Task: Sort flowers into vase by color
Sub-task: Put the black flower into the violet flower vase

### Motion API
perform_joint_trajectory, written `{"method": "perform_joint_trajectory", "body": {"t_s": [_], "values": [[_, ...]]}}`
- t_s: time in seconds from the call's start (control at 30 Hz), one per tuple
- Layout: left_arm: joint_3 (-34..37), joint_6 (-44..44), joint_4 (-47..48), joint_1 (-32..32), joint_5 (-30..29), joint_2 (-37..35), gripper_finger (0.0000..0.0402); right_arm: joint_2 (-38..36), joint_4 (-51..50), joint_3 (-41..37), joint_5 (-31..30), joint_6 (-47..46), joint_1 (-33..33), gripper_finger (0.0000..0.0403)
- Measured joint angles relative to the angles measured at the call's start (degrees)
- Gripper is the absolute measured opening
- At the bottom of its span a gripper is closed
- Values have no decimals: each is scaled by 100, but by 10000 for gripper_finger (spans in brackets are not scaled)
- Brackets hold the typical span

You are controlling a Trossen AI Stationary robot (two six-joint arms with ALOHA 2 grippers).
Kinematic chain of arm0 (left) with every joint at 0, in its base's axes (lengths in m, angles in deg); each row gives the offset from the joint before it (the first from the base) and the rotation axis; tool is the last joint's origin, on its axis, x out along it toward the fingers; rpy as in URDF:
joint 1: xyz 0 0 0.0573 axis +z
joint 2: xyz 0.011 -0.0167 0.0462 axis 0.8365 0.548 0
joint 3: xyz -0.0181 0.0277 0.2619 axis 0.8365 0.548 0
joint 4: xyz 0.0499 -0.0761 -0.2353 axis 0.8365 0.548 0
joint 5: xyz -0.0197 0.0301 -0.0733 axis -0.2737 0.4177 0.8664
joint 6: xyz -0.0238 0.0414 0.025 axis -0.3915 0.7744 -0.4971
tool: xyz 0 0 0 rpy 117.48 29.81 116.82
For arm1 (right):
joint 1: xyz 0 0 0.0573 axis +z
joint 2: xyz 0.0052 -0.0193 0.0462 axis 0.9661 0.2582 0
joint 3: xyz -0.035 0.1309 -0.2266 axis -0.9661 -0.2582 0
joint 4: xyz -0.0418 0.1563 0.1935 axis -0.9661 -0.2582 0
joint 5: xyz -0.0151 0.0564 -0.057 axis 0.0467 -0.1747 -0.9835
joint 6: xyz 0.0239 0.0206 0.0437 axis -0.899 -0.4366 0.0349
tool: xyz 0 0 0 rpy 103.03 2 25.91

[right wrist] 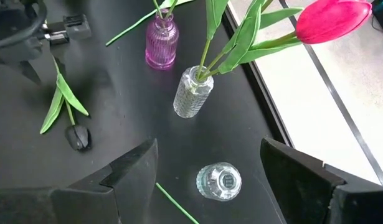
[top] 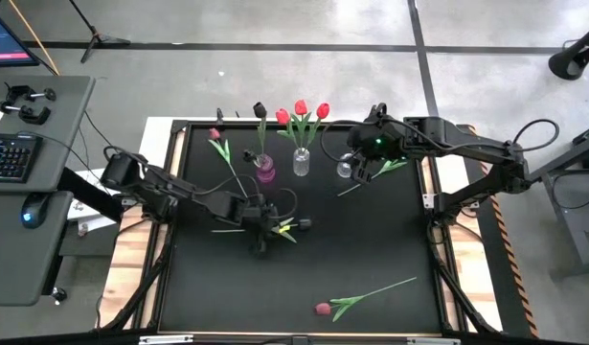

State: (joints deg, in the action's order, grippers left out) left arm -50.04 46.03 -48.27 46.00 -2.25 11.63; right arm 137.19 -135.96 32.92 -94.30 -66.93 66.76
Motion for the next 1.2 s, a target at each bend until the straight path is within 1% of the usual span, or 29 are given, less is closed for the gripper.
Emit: {"method": "perform_joint_trajectory", "body": {"t_s": [0.17,0.33,0.4,0.47,0.5,0.63,0.67,0.77,0.83,0.97,1.07,1.13,1.2], "values": [[3,-13,21,84,8,227,180,0,13,0,-2,-11,0,271],[1,-12,17,107,69,383,179,0,17,0,-4,-238,0,271],[1,-11,6,107,69,402,171,0,19,0,-2,-240,0,271],[-1,-11,5,105,77,403,149,0,22,0,-2,-243,0,271],[-1,-11,1,105,88,403,131,0,24,0,-4,-241,0,271],[-1,-15,-6,107,214,403,32,0,26,0,-5,-265,0,271],[-1,-16,-13,110,252,403,17,0,26,0,-6,-282,0,271],[-98,47,139,145,315,375,14,0,31,0,-10,-379,0,271],[-194,355,239,187,551,253,8,0,35,0,-11,-391,0,271],[-362,1285,202,303,1230,-312,4,0,63,0,-61,-389,0,271],[-474,1888,151,457,1263,-787,2,0,83,0,-63,-389,0,271],[-584,2120,-184,653,1249,-1067,2,0,85,0,-64,-359,0,271],[-722,2137,-577,850,1287,-1230,1,0,85,0,-66,-250,0,271]]}}
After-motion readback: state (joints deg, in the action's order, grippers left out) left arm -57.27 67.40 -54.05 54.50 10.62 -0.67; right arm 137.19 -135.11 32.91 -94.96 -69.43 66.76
